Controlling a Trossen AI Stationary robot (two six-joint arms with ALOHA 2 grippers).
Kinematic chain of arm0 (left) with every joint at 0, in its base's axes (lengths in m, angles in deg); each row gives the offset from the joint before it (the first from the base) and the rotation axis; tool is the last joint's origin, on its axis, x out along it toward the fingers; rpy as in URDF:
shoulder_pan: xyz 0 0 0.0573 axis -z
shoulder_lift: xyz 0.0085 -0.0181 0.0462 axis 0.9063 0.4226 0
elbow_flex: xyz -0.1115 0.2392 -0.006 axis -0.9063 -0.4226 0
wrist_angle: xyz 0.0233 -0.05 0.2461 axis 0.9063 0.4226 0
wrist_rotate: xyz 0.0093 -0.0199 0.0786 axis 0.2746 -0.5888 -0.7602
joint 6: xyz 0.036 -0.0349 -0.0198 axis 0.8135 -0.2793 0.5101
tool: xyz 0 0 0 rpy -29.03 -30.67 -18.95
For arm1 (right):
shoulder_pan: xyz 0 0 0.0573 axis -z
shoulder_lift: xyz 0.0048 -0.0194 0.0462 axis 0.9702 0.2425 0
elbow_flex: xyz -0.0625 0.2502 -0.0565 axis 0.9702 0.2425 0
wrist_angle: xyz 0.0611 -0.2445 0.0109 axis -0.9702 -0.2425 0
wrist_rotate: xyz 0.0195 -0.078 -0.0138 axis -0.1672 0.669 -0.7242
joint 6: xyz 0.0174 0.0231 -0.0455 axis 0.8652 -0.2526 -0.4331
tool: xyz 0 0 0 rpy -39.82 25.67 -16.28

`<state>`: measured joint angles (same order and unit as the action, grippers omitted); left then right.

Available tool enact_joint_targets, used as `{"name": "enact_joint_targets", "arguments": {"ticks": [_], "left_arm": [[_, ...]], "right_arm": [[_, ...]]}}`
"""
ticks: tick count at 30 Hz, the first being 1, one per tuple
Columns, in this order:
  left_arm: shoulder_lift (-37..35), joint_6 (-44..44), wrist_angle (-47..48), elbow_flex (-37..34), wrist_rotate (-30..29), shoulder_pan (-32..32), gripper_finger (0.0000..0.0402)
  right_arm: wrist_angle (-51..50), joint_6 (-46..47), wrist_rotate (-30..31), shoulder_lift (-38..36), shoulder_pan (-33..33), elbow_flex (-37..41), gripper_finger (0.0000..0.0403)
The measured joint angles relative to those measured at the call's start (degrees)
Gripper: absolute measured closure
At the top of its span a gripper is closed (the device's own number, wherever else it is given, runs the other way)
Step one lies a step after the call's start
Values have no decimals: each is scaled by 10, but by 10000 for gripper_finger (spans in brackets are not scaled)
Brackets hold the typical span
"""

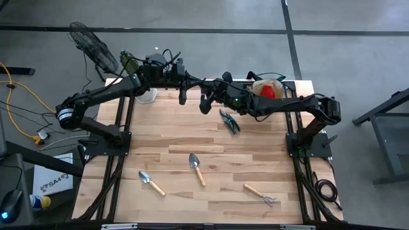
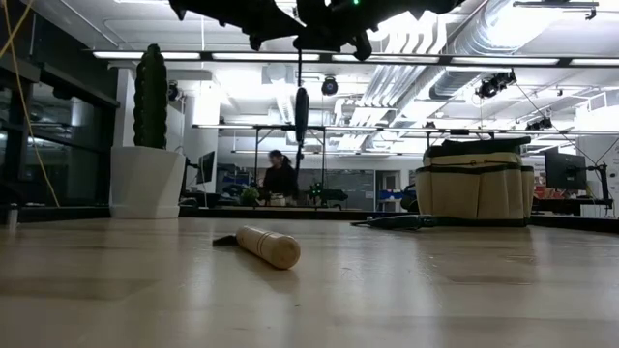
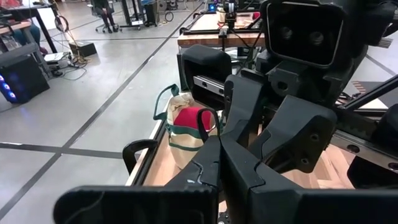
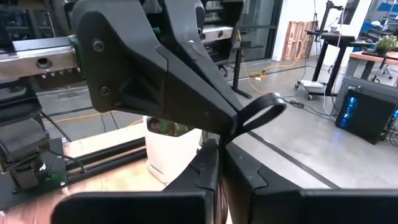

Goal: Pick & Place Garden tools in Gardening bag
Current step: Put the left green shear scissor into the gardening bag

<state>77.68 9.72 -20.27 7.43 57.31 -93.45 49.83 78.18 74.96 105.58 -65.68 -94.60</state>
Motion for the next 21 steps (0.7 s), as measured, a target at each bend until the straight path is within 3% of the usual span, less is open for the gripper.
{"name": "enact_joint_targets", "arguments": {"ticks": [21], "left_arm": [[0,0,4,0,0,0,401]], "right_arm": [[-2,1,0,0,0,0,399]]}}
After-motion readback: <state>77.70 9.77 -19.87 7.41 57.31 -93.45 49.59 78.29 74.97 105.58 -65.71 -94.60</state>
